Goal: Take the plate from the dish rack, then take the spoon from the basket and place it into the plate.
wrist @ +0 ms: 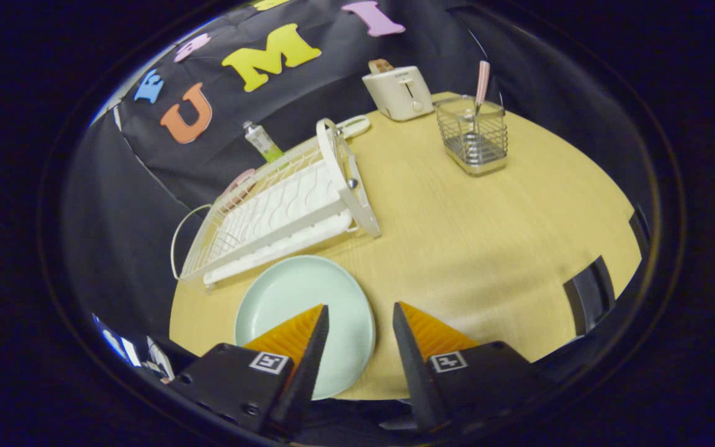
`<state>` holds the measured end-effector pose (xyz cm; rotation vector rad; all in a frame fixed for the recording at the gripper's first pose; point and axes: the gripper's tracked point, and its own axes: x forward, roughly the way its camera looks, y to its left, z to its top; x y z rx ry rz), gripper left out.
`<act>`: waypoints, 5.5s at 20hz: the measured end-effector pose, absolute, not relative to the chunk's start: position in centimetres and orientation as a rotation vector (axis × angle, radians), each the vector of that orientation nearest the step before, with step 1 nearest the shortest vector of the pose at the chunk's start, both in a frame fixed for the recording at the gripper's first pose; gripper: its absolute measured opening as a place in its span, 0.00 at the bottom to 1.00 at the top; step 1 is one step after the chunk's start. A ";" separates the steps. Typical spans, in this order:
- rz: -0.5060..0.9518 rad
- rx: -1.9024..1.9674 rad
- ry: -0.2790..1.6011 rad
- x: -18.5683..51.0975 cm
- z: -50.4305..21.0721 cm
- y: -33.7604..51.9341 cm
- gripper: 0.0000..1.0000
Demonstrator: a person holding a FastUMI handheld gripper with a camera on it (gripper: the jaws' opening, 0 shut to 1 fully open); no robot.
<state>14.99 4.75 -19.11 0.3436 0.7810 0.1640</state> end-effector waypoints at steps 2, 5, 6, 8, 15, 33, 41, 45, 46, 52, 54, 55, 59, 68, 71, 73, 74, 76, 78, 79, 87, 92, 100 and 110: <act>0.109 0.270 0.681 15.5 -17.5 3.1 0.97; 0.087 0.166 0.559 15.9 -15.2 1.5 1.00; 0.078 0.153 0.517 16.1 -14.3 1.0 1.00; 0.079 0.144 0.435 16.4 -12.6 0.1 1.00; 0.007 0.024 0.212 19.9 -7.8 -6.8 1.00; -0.031 0.128 0.212 36.7 -9.4 -16.4 1.00; 0.007 0.209 0.249 41.7 -10.8 -15.7 0.73; -0.016 0.162 0.209 42.4 -10.1 -14.9 0.32; 0.008 0.172 0.201 41.9 -9.6 -14.3 0.29; 0.043 0.099 0.134 40.0 -7.3 -11.6 0.18; 0.051 0.077 0.114 39.1 -6.1 -11.2 0.16; 0.041 0.059 0.092 38.6 -5.2 -11.2 0.16; -0.044 -0.056 -0.043 36.2 -0.3 -12.0 0.15; -0.031 -0.155 -0.185 27.3 8.7 -6.9 0.15; -0.003 -0.156 -0.178 24.3 8.6 -3.6 0.15; 0.011 -0.147 -0.175 22.3 7.7 -1.2 0.15; 0.026 -0.142 -0.166 21.4 7.0 0.2 0.15; 0.073 -0.141 -0.152 19.3 5.5 3.5 0.15; 0.131 -0.117 -0.156 17.5 4.0 6.7 0.15; 0.150 -0.111 -0.146 17.0 2.9 8.1 0.15; 0.254 -0.111 -0.062 12.9 -5.4 18.0 0.16; 0.190 -0.079 -0.009 13.3 -8.6 19.1 0.16; 0.192 -0.038 -0.008 12.9 -10.4 19.1 0.19; 0.129 0.011 -0.009 12.6 -9.4 14.7 0.34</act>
